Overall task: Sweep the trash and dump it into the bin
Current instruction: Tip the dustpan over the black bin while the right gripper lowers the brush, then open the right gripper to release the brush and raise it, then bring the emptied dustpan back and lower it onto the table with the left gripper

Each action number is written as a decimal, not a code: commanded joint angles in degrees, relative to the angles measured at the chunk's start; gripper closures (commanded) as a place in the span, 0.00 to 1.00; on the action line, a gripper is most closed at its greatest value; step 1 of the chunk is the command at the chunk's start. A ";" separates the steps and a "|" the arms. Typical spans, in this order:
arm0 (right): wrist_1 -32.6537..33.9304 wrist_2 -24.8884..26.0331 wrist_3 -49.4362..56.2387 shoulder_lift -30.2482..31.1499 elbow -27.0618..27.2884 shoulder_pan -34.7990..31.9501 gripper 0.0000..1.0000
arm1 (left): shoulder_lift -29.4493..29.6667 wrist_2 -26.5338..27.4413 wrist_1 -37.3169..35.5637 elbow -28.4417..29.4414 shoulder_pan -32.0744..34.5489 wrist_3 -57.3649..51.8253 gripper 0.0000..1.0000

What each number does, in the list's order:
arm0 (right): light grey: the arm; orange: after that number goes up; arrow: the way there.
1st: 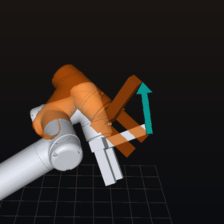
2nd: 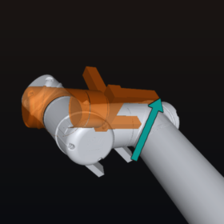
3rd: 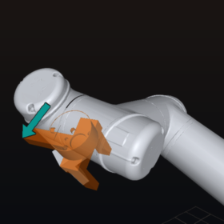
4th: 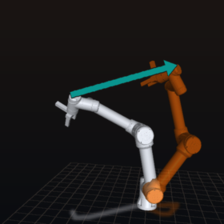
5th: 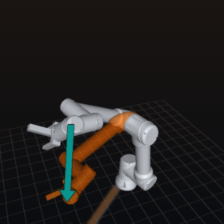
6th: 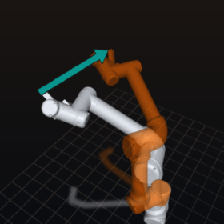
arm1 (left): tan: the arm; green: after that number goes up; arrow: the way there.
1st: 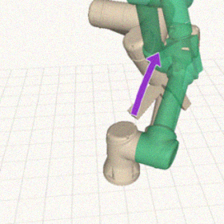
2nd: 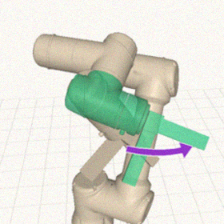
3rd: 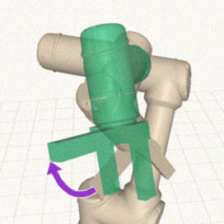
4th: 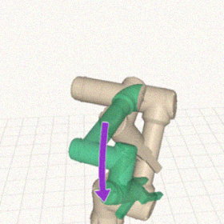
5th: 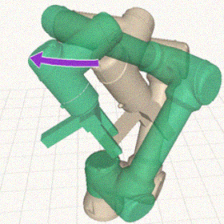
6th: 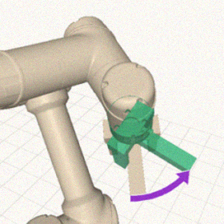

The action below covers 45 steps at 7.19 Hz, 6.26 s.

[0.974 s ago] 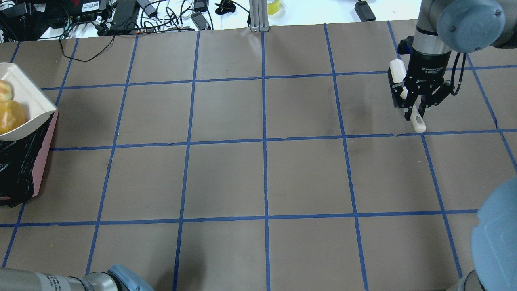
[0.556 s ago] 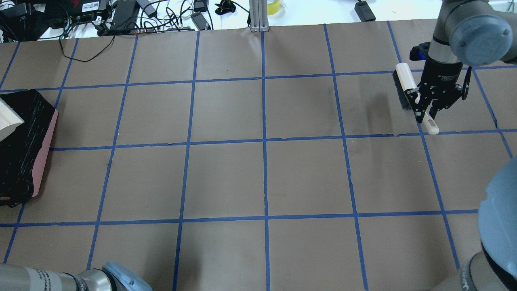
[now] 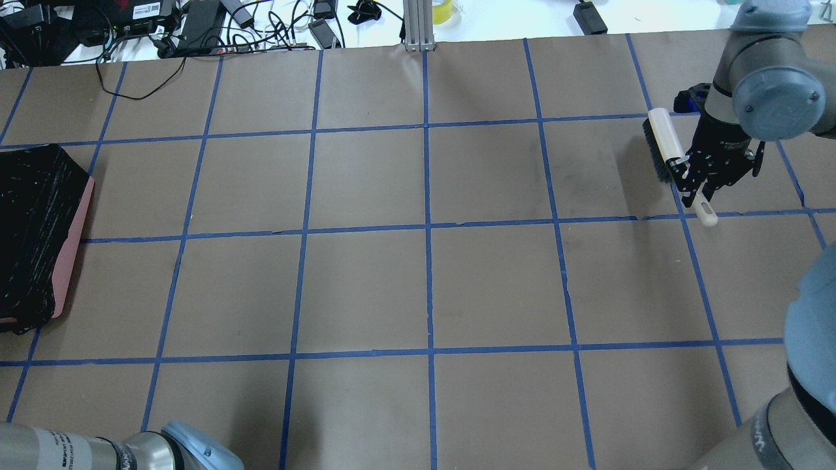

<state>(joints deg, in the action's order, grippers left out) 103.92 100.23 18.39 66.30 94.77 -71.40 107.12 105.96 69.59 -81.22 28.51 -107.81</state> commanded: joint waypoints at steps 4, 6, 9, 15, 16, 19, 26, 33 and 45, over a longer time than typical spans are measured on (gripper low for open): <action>0.14 0.14 -0.38 -0.91 0.15 0.03 0.58 | 0.02 14.80 -20.74 -4.89 8.31 -13.00 1.00; 0.14 -0.04 -0.20 -0.91 0.15 0.03 0.26 | -0.07 14.80 -31.23 -10.08 8.58 -15.48 1.00; 0.49 -0.04 -0.55 -0.47 -0.64 0.03 0.17 | -0.42 15.68 -43.24 -10.54 13.39 -25.89 1.00; -11.70 -1.00 0.06 21.11 -4.60 -3.46 0.00 | 0.72 24.29 -66.37 -17.82 19.20 -39.31 1.00; -12.33 -3.09 -0.63 22.98 -4.68 -7.49 0.00 | 1.07 24.64 -68.86 -19.57 19.48 -39.49 1.00; -18.03 -8.55 -15.08 26.24 -5.65 -17.78 0.00 | 0.55 23.60 -68.55 -18.98 19.22 -39.75 1.00; -7.00 -11.20 -15.93 25.90 -5.65 -19.30 0.00 | -5.42 -2.56 -34.08 -8.63 18.95 -28.96 1.00; -6.98 -11.11 -15.67 25.81 -5.65 -19.04 0.00 | 4.39 -16.49 -6.31 -6.14 40.20 7.44 1.00; -10.32 -10.23 -15.85 26.07 -6.09 -18.95 0.00 | 15.58 -19.39 -8.86 -6.49 48.39 6.64 0.54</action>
<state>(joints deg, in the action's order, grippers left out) 93.66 89.92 2.55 92.41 88.69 -90.31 122.59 85.99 60.57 -87.63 75.96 -102.09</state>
